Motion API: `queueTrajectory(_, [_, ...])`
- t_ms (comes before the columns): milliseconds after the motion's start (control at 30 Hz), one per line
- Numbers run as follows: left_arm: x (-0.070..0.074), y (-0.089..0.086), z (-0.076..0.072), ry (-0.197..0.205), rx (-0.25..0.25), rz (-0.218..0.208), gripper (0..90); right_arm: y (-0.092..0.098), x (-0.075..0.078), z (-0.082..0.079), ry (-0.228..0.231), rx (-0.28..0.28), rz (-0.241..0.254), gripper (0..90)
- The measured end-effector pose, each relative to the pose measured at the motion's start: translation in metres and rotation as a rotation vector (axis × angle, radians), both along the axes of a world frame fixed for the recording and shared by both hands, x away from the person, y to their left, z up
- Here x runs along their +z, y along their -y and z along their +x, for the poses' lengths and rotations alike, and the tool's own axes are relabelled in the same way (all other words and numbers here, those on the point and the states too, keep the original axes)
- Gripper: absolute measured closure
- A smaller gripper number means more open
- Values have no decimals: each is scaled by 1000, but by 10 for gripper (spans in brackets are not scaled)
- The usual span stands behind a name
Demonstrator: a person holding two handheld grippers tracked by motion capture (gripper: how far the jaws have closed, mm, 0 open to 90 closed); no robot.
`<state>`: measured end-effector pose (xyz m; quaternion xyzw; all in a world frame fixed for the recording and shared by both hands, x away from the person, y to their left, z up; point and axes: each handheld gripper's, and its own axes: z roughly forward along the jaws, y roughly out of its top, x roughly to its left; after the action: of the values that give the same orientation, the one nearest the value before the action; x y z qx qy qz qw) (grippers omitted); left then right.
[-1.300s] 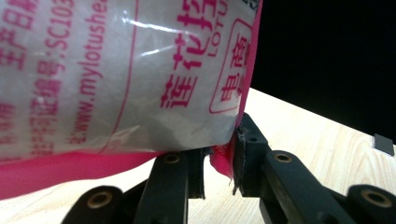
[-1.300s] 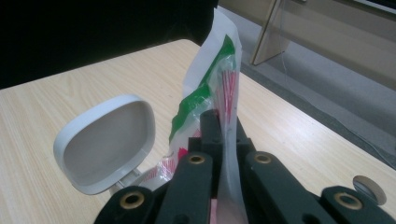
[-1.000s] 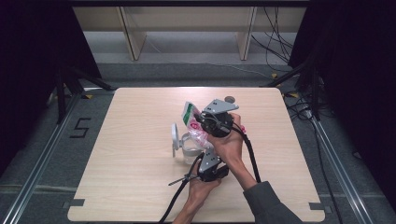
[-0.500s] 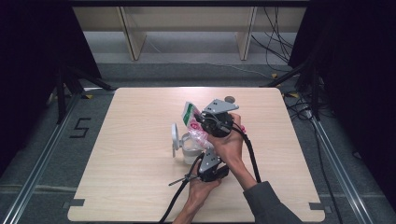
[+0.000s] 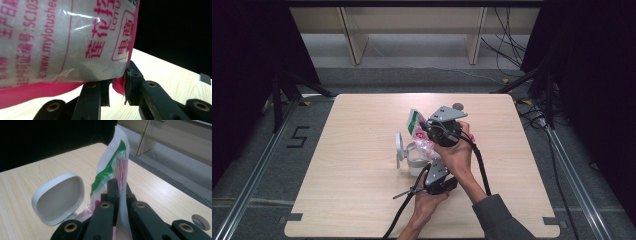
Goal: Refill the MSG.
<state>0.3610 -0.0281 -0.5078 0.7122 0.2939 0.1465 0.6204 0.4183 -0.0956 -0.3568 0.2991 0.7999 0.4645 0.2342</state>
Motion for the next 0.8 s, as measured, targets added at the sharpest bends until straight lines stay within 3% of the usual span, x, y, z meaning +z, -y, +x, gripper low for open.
queueTrajectory(267, [0,0,0,3,2,-9,762,0,2,1,-8,7,-13,900])
queueTrajectory(300, [0,1,0,2,2,-12,763,0,2,2,12,15,-24,900])
queueTrajectory(400, [0,1,0,4,0,-17,763,-2,1,2,17,17,-20,900])
queueTrajectory(433, [1,1,0,5,1,-17,763,-2,1,1,-4,4,-11,900])
queueTrajectory(533, [1,2,1,9,1,-21,763,-3,2,0,-9,1,-14,900])
queueTrajectory(800, [2,1,1,12,5,-19,764,-5,3,1,2,8,-14,900])
